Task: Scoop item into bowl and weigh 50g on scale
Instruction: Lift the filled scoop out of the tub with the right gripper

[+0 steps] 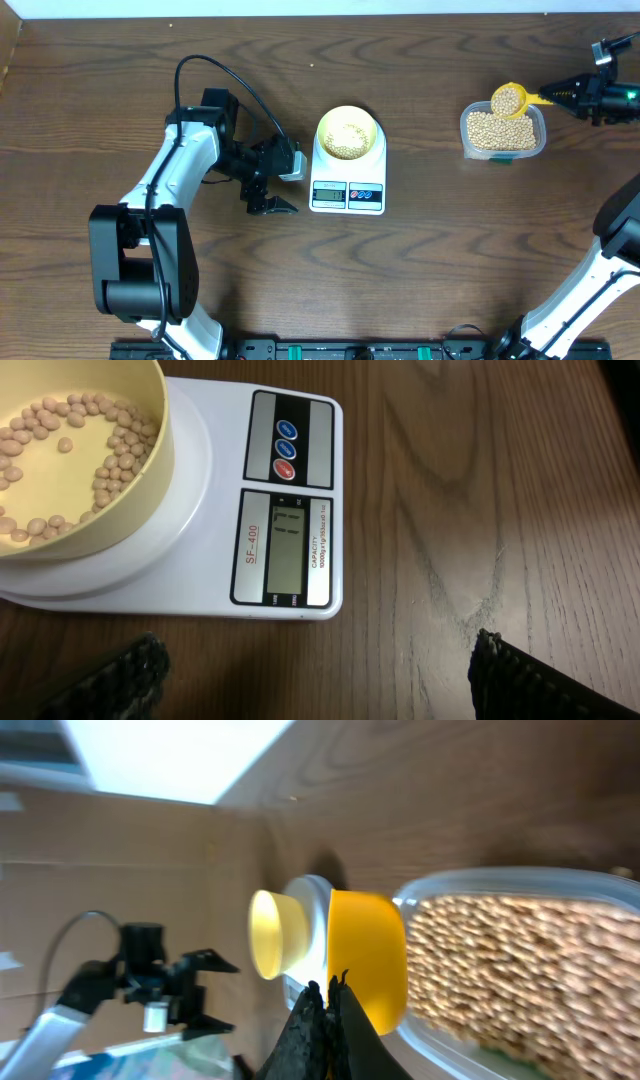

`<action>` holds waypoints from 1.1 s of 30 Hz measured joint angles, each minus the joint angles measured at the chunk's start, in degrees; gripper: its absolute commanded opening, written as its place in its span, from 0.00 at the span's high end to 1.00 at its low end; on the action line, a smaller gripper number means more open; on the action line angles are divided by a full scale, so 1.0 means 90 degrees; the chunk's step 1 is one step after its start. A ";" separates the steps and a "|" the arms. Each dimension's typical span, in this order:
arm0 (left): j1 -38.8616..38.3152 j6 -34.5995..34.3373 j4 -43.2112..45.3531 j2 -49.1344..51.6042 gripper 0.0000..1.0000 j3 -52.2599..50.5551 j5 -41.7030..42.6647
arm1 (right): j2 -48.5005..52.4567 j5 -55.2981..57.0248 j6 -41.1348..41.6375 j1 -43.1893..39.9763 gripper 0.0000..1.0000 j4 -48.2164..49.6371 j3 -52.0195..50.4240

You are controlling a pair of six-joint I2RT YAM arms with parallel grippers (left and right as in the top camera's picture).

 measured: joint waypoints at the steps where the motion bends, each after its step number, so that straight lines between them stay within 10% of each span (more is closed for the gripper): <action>1: 0.0000 0.0000 0.0000 0.0000 0.02 0.0000 0.0000 | 0.0000 -0.0126 0.0000 0.0000 0.99 0.0000 0.0000; 33: 0.0000 -0.0002 0.0000 0.0000 0.02 0.0000 0.0000 | 0.0000 -0.1294 0.0136 0.2783 0.99 0.1392 0.0000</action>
